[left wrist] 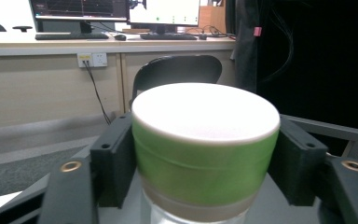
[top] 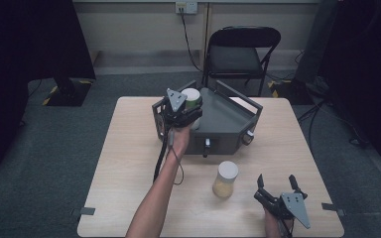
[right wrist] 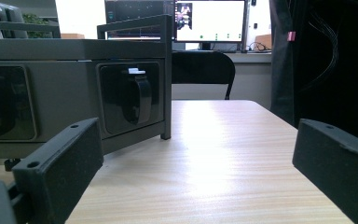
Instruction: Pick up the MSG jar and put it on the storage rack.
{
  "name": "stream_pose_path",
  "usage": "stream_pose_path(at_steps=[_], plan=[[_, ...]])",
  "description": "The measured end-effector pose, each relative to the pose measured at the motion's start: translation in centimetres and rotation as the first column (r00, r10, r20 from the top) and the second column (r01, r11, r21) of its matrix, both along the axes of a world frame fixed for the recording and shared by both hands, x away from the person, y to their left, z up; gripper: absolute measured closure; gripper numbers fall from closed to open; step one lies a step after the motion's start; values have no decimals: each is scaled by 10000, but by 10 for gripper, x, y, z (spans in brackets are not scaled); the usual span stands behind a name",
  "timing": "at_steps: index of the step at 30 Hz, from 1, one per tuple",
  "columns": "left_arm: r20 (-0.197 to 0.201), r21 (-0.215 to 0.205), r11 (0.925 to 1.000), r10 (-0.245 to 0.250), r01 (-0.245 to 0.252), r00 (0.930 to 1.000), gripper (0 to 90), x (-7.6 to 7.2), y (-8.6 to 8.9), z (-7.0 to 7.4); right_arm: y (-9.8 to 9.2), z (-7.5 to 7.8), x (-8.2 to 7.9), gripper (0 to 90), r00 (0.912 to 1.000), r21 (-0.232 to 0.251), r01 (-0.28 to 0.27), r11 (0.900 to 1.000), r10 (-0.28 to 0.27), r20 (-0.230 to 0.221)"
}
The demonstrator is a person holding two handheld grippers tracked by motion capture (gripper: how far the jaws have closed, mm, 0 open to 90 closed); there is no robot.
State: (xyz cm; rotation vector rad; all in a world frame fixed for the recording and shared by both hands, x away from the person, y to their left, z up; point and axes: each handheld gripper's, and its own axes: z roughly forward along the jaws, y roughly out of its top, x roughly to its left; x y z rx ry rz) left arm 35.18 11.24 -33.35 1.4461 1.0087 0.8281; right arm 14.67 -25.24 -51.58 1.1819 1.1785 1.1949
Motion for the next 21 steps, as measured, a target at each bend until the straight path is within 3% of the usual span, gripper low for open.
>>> stream_pose_path(at_steps=[4,8,11,13,17,21], plan=[[-86,-285,9996,-71,69,9999,94,2,7,-1,0,0,0,0,10000,-2,3,10000,-3,1],[88,-325,9994,79,-77,9999,1,-1,11,-3,0,0,0,0,10000,-2,22,10000,-22,1],[216,-248,9997,-13,19,9998,0,-5,14,-4,1,0,0,0,10000,1,38,10000,-38,0],[292,41,10000,-80,79,9995,1,-6,15,-2,1,0,0,0,10000,-1,38,10000,-38,0],[377,-117,9996,-257,261,9990,0,-9,20,0,1,0,0,0,10000,-2,48,10000,-48,0],[592,131,9994,-326,319,9977,0,-15,23,1,1,0,0,0,10000,-1,53,10000,-53,1]])
